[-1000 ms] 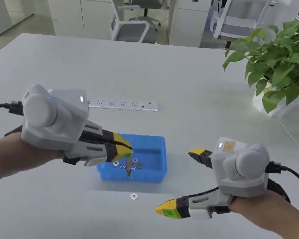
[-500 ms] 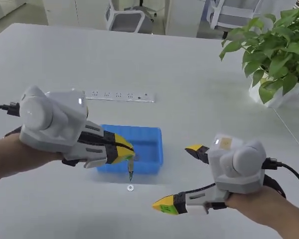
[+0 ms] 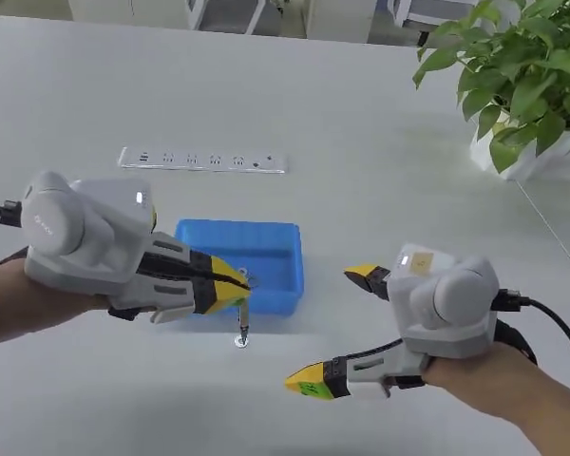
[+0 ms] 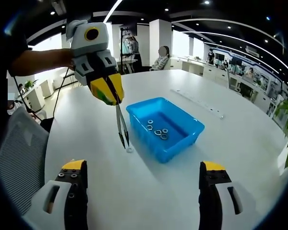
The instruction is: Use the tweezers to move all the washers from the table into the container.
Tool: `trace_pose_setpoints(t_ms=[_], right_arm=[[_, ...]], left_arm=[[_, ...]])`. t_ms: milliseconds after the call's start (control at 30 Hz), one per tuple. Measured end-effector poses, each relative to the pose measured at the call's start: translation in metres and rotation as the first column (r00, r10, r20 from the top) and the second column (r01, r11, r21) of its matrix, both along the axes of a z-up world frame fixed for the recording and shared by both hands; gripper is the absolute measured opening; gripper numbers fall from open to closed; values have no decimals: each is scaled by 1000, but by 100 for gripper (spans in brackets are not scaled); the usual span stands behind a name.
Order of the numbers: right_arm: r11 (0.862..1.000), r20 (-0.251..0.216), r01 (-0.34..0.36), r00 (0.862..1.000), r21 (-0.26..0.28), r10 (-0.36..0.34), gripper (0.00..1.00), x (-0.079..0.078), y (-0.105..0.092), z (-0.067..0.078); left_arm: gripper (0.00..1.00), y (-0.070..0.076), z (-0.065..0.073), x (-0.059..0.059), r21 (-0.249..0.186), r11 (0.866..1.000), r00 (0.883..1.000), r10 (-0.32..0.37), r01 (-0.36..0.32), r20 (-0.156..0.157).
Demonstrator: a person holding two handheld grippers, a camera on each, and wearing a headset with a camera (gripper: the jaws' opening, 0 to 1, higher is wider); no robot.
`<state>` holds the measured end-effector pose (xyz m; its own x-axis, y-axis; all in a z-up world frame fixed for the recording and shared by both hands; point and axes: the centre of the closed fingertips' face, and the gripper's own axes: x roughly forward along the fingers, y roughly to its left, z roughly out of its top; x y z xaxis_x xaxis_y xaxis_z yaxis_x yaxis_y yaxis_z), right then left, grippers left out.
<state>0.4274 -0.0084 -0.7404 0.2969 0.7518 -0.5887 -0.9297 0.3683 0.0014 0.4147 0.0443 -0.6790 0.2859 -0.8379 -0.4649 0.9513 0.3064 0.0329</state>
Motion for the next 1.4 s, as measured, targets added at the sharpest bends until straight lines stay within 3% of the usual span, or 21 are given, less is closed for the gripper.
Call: trace_pose_setpoints(t_ms=[533,567,1167,1300,1333,1400], right_arm=[[1000,-9,-15,1000,2,15,95,1,7,-8],[1000,-9,-18,1000,3,18,95,0,7,-8],[999,-14,-33,999,1,33,93,0,13,-14],[999,-3,-53,999,10,53,89,-2,17,-12],[998,6,-68,998,17,68,87,-3,19,-11],[994,32,-109,994,14,109,82,-5,23,-9]], left_arm=[[5,-1,-12,-2,-2,1000,1000,-14,14,-5],[5,-2,-11,-2,-9,1000,1000,-14,14,5],[5,2,-13,0,-12,1000,1000,-16,16,-6],[5,2,-13,0,-8,999,1000,-31,31,-1],[5,2,-13,-2,-16,999,999,-39,39,-17],[5,3,-13,-3,-17,999,999,-47,46,-18]])
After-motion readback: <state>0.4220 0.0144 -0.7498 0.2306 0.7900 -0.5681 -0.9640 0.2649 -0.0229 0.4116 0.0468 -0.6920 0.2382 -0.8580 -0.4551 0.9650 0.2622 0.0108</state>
